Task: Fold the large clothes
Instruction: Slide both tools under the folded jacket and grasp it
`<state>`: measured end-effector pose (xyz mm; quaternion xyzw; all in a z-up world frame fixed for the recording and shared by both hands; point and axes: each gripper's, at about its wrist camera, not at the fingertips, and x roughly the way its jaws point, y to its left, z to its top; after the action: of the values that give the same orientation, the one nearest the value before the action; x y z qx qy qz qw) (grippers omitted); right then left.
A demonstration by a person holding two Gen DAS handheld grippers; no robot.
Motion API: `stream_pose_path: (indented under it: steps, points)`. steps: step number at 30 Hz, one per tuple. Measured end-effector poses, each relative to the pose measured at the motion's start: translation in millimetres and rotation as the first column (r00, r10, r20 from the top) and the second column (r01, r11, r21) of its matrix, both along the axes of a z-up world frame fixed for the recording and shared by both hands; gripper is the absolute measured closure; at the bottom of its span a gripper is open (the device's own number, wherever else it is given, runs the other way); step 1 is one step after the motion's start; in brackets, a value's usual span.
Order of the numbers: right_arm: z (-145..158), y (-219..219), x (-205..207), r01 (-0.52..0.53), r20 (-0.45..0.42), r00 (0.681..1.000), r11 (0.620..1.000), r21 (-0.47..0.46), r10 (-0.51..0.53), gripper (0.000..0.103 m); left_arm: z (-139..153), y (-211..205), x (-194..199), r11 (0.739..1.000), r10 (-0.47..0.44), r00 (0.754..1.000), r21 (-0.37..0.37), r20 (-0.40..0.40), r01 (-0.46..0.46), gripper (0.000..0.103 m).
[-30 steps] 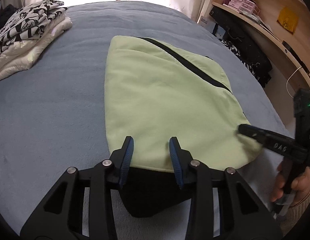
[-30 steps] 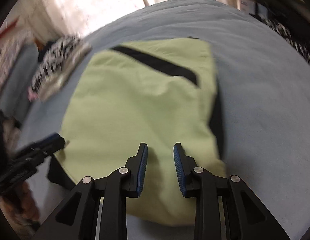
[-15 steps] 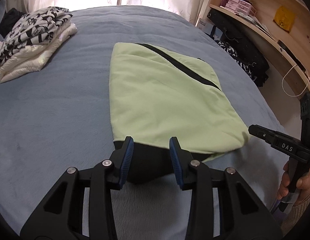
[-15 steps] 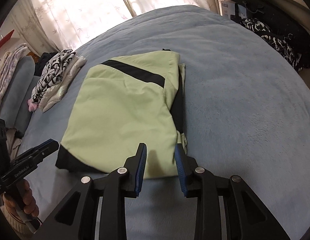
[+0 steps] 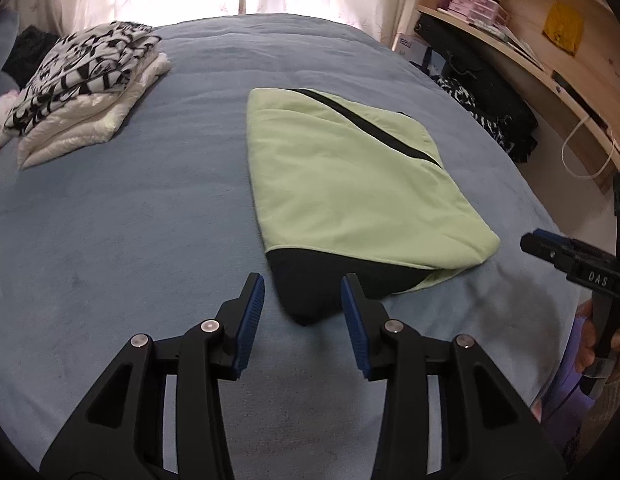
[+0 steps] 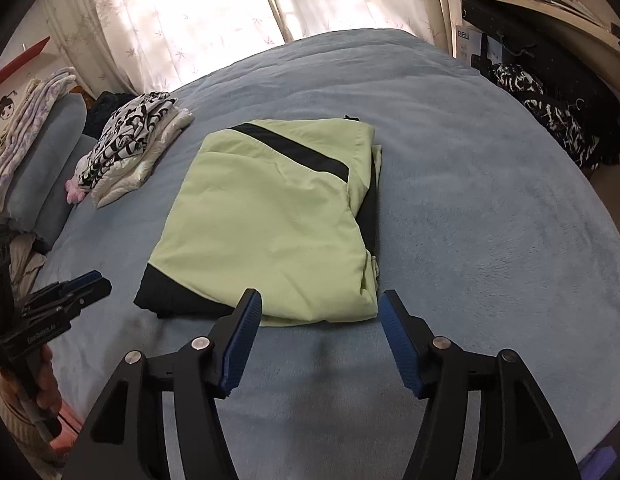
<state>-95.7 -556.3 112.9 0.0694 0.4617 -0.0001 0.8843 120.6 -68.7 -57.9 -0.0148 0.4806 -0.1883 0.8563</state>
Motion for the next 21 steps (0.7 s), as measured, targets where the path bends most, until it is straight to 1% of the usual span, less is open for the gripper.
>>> stream_pose_path:
  steps: [2,3,4,5,6,8,12,16,21]
  points:
    - [2,-1,0,-0.010,-0.005,1.000,1.000,-0.006,0.010,0.032,-4,7,7,0.999,0.008,0.999,-0.034,-0.031,-0.009,0.060]
    - [2,-2,1,-0.012,-0.009,1.000,1.000,-0.006,0.012,0.031,-6,10,12,0.998,0.011,0.999,-0.055,-0.046,-0.014,0.060]
    - [3,-4,3,-0.012,-0.016,1.000,1.000,-0.005,0.012,0.030,-9,10,16,0.998,0.015,0.998,-0.065,-0.059,-0.019,0.056]
    - [2,-7,6,-0.012,-0.023,1.000,1.000,0.005,0.012,0.029,-13,11,20,0.997,0.013,0.997,-0.081,-0.076,-0.019,0.048]
    - [-1,-10,11,-0.013,-0.030,0.999,1.000,0.015,0.013,0.029,-17,13,26,0.994,0.006,0.995,-0.109,-0.096,-0.016,0.045]
    - [-5,-20,21,-0.012,-0.050,0.999,0.999,0.041,0.015,0.028,-25,10,35,0.991,0.004,0.993,-0.134,-0.121,-0.020,0.039]
    - [-20,-39,44,-0.002,-0.084,0.996,0.993,0.115,0.012,0.028,-45,2,55,0.985,-0.021,0.984,-0.174,-0.177,-0.010,0.038]
    - [-40,-55,71,0.015,-0.125,0.992,0.979,0.202,0.011,0.028,-67,-5,77,0.975,-0.031,0.972,-0.221,-0.234,-0.022,0.038]
    - [-61,-67,105,-0.006,-0.151,0.987,0.958,0.286,0.051,0.028,-87,-9,101,0.966,-0.024,0.965,-0.256,-0.263,-0.046,0.037]
